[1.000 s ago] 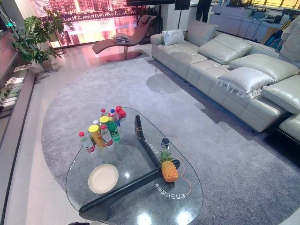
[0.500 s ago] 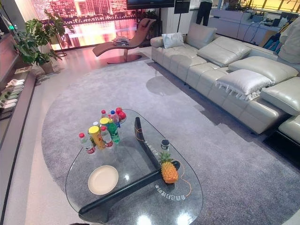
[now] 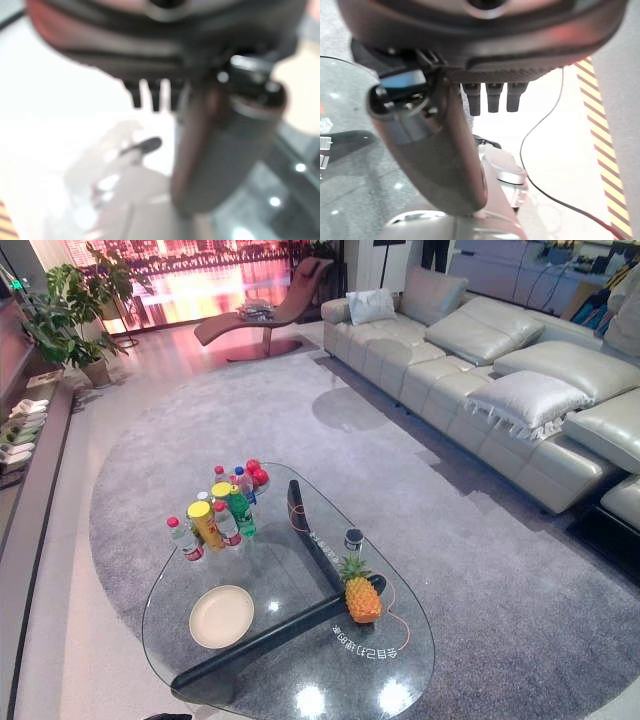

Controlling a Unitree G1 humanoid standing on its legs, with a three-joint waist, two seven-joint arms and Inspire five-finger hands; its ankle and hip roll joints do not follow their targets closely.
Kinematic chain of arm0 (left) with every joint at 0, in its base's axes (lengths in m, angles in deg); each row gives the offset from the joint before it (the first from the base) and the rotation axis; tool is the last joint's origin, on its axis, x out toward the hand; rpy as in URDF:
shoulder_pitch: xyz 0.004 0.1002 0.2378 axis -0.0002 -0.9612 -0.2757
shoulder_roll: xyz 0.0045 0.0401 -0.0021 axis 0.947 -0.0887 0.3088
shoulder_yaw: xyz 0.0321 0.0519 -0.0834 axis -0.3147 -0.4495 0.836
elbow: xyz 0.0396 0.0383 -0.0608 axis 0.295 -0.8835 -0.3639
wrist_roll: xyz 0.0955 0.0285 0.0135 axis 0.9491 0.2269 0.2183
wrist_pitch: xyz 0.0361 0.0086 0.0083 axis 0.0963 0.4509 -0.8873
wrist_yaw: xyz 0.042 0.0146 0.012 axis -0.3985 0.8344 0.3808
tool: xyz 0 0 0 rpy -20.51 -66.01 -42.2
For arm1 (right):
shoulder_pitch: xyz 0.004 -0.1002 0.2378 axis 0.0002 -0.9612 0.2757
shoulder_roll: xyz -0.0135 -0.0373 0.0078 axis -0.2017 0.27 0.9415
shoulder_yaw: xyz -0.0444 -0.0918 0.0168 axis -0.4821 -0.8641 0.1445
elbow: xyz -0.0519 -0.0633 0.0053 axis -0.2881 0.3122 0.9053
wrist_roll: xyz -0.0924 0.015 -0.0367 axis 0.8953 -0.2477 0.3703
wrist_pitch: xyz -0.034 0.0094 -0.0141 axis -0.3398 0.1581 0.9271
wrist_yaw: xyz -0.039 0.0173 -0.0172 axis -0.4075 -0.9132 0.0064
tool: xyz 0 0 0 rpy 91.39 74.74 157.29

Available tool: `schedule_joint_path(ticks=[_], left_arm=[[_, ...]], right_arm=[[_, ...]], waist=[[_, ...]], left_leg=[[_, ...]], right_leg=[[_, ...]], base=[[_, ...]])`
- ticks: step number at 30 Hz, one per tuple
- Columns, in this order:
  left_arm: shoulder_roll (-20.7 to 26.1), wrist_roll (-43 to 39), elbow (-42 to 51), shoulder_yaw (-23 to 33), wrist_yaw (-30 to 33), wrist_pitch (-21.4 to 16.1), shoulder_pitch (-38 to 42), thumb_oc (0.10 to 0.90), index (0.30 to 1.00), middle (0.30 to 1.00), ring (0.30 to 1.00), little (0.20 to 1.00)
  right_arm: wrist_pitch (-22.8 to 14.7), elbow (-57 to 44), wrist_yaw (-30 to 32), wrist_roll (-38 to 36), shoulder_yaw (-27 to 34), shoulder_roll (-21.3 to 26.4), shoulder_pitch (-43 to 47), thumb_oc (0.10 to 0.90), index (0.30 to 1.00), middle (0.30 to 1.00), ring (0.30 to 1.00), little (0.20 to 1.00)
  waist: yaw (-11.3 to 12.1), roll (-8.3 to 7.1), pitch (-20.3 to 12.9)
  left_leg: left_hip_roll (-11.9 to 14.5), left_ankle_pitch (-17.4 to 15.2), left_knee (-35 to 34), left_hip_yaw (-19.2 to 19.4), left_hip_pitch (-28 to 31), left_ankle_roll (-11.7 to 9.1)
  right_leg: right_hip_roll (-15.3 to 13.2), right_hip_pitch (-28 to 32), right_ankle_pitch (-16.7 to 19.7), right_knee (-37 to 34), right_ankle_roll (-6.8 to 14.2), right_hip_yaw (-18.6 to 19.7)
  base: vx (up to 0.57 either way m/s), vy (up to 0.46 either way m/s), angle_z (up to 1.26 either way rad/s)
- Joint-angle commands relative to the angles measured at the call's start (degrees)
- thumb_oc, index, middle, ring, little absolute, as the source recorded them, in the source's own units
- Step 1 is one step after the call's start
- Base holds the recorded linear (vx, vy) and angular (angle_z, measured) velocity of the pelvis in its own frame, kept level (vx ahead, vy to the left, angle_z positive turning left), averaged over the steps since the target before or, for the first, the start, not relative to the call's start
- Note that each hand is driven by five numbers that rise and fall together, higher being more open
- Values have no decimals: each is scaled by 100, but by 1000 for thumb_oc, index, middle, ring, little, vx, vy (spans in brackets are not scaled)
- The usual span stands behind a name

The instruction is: Pick up the fruit to the plate

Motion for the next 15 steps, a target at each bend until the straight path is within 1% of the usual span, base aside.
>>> schedule_joint_path(ticks=[1,4,9,10,13,14,15], left_arm=[[-28,-209,-297,-74,18,135,436,800,900,900,900,900],[11,-444,-251,-81,57,94,689,800,900,900,900,900],[99,-810,-123,-90,-67,-8,896,800,900,900,900,900],[115,-952,-92,-123,-39,-62,964,800,900,900,900,900],[178,-1277,-55,-111,-21,-138,1105,800,900,900,900,900],[208,-1455,-34,-90,-14,-156,1181,800,900,900,900,900],[239,-1715,-14,-42,-8,-153,1295,800,900,900,900,900]], right_arm=[[156,267,-110,114,-143,40,553,800,900,900,900,900],[175,209,-3,-74,-249,148,923,800,900,900,900,900],[76,18,207,-414,-182,341,1231,800,900,900,900,900],[6,-55,238,-555,-139,401,1289,800,900,900,900,900],[-117,-193,347,-749,-109,479,1393,800,900,900,900,900],[-218,-231,438,-772,-98,509,1438,800,900,900,900,900],[-408,-266,615,-883,-80,541,1506,800,900,900,900,900]], waist=[[-4,-72,906],[7,-10,1342],[3,25,1756],[5,21,1876],[20,9,2075],[24,-4,2177],[20,-20,2298]], left_leg=[[138,187,-5,-146,-349,49],[50,263,-5,-273,-747,97],[-15,331,-5,-358,-1079,127],[-22,352,-5,-374,-1158,128],[-8,438,1,-354,-1317,110],[0,457,92,-355,-1430,100],[5,455,233,-363,-1588,104]], right_leg=[[-197,-295,501,26,-29,159],[-150,-712,616,26,-94,252],[-126,-1031,642,112,-142,299],[-135,-1121,632,183,-145,288],[-160,-1360,589,388,-156,256],[-166,-1494,569,513,-170,257],[-177,-1684,538,688,-185,268]], base=[[-187,0,-2],[-213,-1,4],[-119,11,3],[-129,-8,0],[-112,-8,4],[-129,-15,7],[-163,-16,3]])
